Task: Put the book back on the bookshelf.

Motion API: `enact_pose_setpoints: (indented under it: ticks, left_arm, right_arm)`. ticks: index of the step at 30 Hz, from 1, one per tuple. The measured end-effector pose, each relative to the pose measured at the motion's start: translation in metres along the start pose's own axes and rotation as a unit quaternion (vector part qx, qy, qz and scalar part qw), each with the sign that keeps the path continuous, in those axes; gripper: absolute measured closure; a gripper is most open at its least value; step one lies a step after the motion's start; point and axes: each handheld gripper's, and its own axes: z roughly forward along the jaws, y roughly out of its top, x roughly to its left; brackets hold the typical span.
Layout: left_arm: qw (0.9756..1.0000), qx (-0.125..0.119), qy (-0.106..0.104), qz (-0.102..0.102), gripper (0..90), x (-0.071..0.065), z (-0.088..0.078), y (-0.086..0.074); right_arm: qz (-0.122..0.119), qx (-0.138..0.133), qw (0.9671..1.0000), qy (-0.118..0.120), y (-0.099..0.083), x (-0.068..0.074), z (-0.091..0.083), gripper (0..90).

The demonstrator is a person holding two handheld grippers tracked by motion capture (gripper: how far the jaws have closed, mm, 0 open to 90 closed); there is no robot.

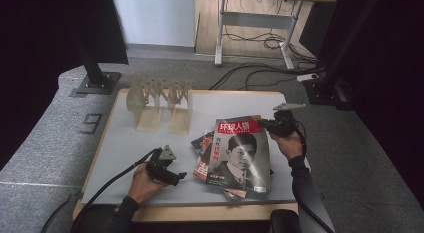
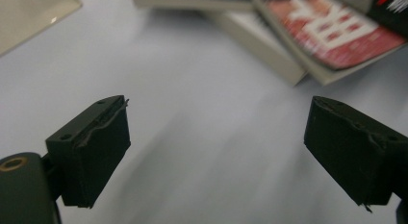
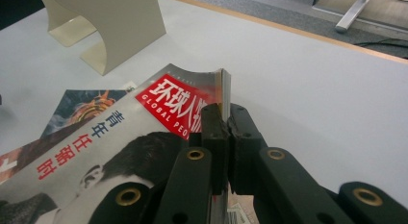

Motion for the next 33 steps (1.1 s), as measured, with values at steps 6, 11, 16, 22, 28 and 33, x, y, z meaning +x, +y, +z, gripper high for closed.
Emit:
enact_pose_setpoints:
  ticks: [6,11,16,22,28,33]
  left_arm:
    - [0.9998,-0.009,-0.013,0.012,9.7,-0.002,0.002,0.017]
    - [0.9995,-0.004,-0.022,0.020,10.6,0.000,0.006,0.031]
    - [0.9990,-0.001,-0.036,0.026,11.0,-0.001,0.011,0.044]
    - [0.9982,0.000,-0.050,0.032,11.8,-0.003,0.019,0.057]
    - [0.9969,-0.003,-0.074,0.027,13.8,-0.003,0.032,0.069]
    - [0.9958,-0.003,-0.086,0.029,14.1,-0.004,0.040,0.078]
  right_arm:
    - [-0.007,-0.007,1.0000,0.002,0.005,0.005,-0.006,86.6]
    - [-0.015,-0.011,0.9998,0.005,0.010,0.010,-0.013,86.6]
    - [-0.018,-0.016,0.9997,0.007,0.013,0.012,-0.017,86.6]
    - [-0.023,-0.019,0.9995,0.010,0.016,0.015,-0.020,86.6]
    - [-0.028,-0.024,0.9992,0.013,0.020,0.019,-0.025,86.6]
    - [-0.033,-0.032,0.9988,0.017,0.023,0.023,-0.031,86.6]
